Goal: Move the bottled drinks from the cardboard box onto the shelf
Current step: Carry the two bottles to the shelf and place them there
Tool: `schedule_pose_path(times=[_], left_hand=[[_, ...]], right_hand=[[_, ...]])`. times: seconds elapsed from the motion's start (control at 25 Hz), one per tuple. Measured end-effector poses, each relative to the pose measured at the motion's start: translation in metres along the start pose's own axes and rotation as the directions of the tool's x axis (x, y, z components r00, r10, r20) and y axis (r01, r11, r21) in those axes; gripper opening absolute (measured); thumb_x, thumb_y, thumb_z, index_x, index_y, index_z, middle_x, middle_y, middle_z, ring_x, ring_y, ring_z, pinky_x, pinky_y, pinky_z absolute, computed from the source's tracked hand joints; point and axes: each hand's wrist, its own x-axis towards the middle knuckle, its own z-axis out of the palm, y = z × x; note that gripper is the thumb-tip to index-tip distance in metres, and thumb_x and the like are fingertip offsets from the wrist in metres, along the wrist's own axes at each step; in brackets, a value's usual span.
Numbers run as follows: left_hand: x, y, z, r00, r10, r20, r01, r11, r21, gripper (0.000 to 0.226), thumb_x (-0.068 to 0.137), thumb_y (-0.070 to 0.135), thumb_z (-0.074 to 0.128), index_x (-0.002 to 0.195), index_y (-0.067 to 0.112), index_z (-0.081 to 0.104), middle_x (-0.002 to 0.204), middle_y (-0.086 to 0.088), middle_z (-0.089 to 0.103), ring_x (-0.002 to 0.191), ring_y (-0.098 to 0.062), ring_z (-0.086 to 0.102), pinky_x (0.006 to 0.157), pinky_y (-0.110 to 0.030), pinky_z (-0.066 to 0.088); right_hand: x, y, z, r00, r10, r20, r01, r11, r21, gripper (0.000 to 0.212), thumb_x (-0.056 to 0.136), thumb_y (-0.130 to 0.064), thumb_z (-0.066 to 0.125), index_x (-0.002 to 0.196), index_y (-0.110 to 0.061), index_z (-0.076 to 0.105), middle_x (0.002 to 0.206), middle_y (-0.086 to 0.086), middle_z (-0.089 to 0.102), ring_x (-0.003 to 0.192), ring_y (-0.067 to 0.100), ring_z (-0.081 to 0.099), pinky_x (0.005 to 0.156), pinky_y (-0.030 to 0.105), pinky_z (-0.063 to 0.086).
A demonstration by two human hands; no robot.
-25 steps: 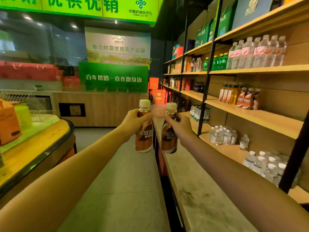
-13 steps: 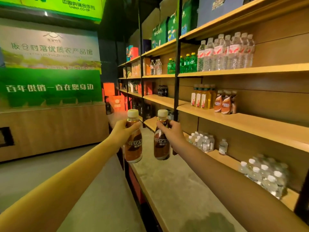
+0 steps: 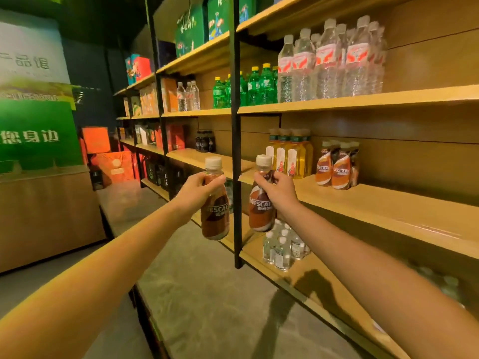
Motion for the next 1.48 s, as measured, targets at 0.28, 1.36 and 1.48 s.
schedule_pose_path(times=[0.28,1.36,1.48], left_hand=[[0.145,-0.022,0.066,0.971,0.087,0.224,-0.071,0.994,-0.080,0.038,0.093,0.038,0.050,0.123,0.015,0.047,0.102,0.004,0.054,0.101,-0.015,0.049,0.088,-0.034,0.039],[0.370,-0.039,0.255,0.620,0.281,0.733,-0.089,0.953,-0.290,0.045,0.093,0.033,0.051,0.133,0.015,0.043,0.126,-0.005,0.057,0.113,-0.021,0.055,0.092,-0.034,0.044],[0.373,-0.039,0.264,0.605,0.312,0.733,-0.099,0.943,-0.319,0.042,0.094,0.033,0.049,0.132,0.015,0.043,0.123,-0.004,0.057,0.106,-0.016,0.055,0.088,-0.031,0.044]], right_hand=[[0.086,0.036,-0.044,0.974,0.009,-0.227,-0.033,0.994,-0.100,0.032,0.089,-0.026,0.061,0.114,-0.007,0.061,0.106,0.004,0.065,0.096,0.016,0.061,0.080,0.027,0.050],[0.227,0.104,-0.128,0.748,-0.040,-0.662,-0.209,0.933,-0.293,0.025,0.091,-0.029,0.057,0.110,-0.012,0.058,0.107,0.006,0.067,0.100,0.019,0.065,0.088,0.033,0.051],[0.234,0.109,-0.134,0.768,-0.050,-0.639,-0.186,0.937,-0.296,0.027,0.092,-0.027,0.056,0.114,-0.012,0.056,0.111,0.006,0.066,0.104,0.020,0.063,0.089,0.033,0.051]])
